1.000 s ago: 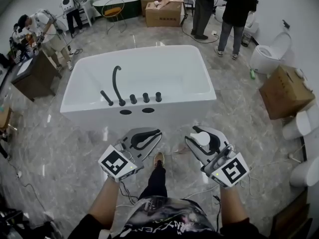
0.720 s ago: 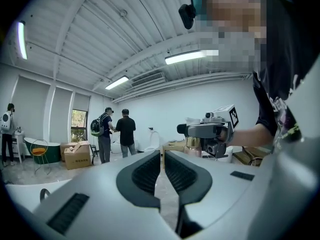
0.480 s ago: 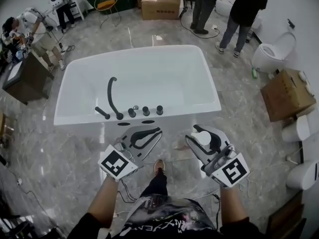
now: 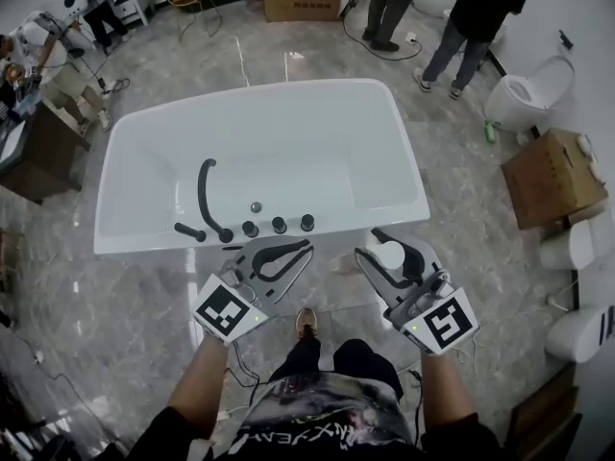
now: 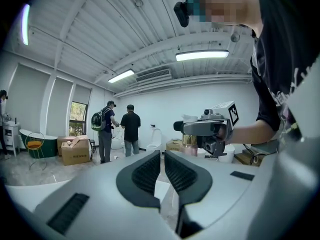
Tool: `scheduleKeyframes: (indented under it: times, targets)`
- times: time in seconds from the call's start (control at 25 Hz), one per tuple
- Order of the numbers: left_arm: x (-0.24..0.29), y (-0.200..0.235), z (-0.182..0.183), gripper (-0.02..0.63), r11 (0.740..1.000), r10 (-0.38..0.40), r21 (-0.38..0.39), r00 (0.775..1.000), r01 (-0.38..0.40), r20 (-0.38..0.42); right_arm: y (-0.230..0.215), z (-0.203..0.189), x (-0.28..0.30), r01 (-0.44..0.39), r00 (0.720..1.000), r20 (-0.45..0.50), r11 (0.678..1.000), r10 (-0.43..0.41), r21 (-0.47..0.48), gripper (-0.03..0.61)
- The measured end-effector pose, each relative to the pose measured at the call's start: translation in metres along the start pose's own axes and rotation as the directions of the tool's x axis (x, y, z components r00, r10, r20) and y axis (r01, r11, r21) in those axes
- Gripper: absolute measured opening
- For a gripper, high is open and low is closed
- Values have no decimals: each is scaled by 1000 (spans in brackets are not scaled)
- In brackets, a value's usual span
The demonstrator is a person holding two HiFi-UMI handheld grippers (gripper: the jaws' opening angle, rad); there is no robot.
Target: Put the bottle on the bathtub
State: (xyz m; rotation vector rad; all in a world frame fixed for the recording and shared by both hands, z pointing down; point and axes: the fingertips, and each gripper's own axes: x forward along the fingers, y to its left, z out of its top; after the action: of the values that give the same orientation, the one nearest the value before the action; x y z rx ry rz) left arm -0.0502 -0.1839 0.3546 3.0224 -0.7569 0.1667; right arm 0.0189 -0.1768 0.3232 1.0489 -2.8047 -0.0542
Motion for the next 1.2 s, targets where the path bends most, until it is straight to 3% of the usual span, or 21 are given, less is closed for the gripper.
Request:
scheduleKeyframes:
  times: [0.24, 0.48, 0.76, 0.96, 1.2]
  targets:
    - [21, 17, -8, 41, 1000, 8, -28, 1000, -8, 0, -25, -14, 22, -21, 999, -24, 1000, 22, 17, 141]
    - [36, 42, -10, 41, 997, 67, -37, 998, -66, 12, -45, -18, 43, -50, 999, -15, 999, 50, 6, 141]
    - [60, 66, -20, 42, 995, 99, -18, 995, -99, 2, -79, -29, 71, -44, 998, 38, 999, 45, -31, 141]
    - [72, 81, -45, 41, 991, 128, -24, 992, -128, -13, -88, -63, 91, -66, 998, 4, 994, 66, -91, 141]
    - [88, 101, -101, 41, 987, 151, -47, 987, -154, -56, -108, -126, 120, -69, 997, -34, 995, 66, -74, 141]
